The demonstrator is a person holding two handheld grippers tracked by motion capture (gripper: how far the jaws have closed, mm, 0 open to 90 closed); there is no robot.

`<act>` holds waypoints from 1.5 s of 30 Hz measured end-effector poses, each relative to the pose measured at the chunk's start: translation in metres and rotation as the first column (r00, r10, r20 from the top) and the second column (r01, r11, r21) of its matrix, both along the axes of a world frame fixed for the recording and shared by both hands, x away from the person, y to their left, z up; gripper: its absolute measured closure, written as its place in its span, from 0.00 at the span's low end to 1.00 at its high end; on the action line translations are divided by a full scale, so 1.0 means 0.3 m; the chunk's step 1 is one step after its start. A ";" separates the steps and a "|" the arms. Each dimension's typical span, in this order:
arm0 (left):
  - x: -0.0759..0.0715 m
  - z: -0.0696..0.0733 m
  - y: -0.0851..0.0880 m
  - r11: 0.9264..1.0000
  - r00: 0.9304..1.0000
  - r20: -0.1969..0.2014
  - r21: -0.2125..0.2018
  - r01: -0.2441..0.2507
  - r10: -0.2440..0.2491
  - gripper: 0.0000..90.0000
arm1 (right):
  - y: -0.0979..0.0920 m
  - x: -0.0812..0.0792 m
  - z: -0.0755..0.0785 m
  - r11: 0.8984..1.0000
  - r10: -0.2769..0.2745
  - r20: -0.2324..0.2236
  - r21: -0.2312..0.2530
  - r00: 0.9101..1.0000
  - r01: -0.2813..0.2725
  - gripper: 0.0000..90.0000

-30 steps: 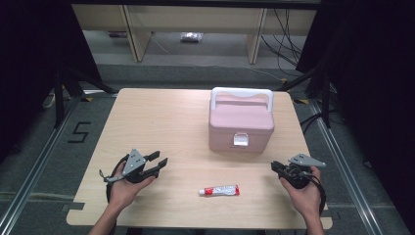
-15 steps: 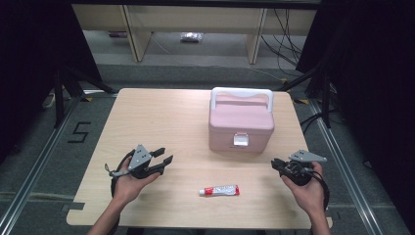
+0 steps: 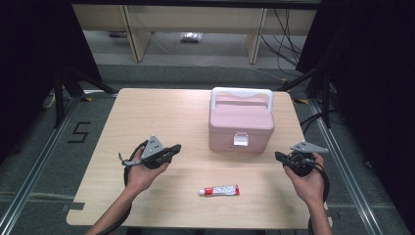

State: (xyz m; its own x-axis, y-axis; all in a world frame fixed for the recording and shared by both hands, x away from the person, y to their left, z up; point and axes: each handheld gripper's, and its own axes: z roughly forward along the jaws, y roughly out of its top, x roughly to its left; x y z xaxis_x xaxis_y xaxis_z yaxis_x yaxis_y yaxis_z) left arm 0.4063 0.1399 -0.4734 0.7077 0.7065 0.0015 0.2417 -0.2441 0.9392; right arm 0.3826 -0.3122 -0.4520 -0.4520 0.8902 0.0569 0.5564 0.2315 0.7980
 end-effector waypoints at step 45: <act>0.313 0.007 -0.289 0.988 0.999 -0.012 0.147 0.046 -0.045 1.00 | 0.040 0.312 0.046 0.991 -0.022 -0.019 -0.133 1.000 0.019 1.00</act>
State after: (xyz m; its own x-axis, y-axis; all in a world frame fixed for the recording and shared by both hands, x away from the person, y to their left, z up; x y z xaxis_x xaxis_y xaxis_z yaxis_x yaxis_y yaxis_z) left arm 0.5002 0.0532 -0.4714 0.7396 0.6660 0.0970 0.2348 -0.3905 0.8902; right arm 0.4760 -0.3001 -0.4383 -0.4334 0.8996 -0.0537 0.5780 0.3232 0.7493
